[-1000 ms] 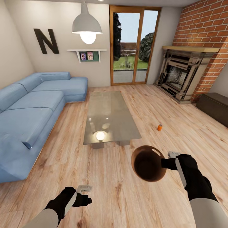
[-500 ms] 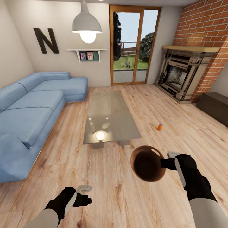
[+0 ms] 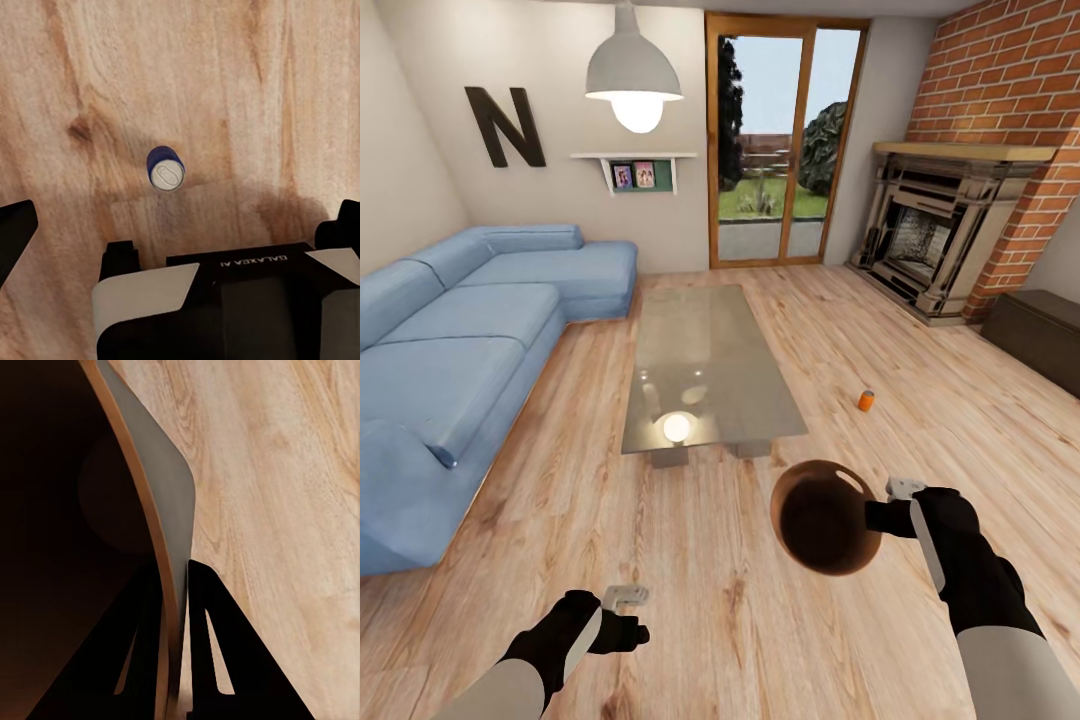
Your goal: Put the three can of soda from the living room inside the tash can in the kitchen.
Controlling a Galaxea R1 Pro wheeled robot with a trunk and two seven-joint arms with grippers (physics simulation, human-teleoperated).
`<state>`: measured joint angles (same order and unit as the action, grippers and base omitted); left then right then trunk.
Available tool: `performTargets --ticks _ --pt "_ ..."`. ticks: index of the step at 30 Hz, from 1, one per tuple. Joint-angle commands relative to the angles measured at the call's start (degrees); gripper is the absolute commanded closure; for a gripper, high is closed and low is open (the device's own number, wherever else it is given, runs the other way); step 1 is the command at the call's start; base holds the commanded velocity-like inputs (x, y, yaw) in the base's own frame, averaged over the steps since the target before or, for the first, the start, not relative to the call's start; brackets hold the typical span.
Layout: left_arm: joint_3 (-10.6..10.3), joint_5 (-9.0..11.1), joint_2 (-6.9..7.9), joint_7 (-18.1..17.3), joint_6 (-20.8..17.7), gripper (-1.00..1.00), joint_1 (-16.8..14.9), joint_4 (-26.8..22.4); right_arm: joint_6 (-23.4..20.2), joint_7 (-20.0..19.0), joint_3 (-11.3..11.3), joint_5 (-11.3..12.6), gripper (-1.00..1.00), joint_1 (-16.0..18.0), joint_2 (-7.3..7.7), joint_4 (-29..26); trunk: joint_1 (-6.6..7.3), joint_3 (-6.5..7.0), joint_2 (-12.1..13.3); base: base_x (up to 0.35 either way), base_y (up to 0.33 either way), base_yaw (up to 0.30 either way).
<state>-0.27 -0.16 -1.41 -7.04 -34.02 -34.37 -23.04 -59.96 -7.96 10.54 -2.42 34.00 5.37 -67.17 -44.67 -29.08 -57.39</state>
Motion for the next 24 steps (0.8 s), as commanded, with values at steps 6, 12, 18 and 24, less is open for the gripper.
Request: performTargets --ticks 6,12,18,24 --pt "0.0 0.0 0.00 -0.1 0.0 -1.00 0.0 0.0 0.0 -0.2 -0.1 0.9 1.00 0.0 0.01 0.0 -0.66 -0.54 -1.2 0.000 0.000 0.000" --pt "0.0 0.1 0.00 -0.3 0.0 -1.00 0.0 0.0 0.0 -0.2 -0.2 0.8 1.00 0.0 -0.01 0.0 -0.66 -0.54 -1.2 0.000 0.000 0.000" --pt "0.0 0.2 0.02 -0.4 0.0 -1.00 0.0 0.0 0.0 -0.2 -0.1 0.8 1.00 0.0 -0.01 0.0 -0.66 -0.66 -1.2 0.000 0.000 0.000" --pt "0.0 0.3 0.07 -0.5 0.0 -1.00 0.0 -0.1 0.0 -0.2 -0.1 0.9 1.00 0.1 -0.08 0.0 -0.66 -1.12 -1.2 0.000 0.000 0.000"
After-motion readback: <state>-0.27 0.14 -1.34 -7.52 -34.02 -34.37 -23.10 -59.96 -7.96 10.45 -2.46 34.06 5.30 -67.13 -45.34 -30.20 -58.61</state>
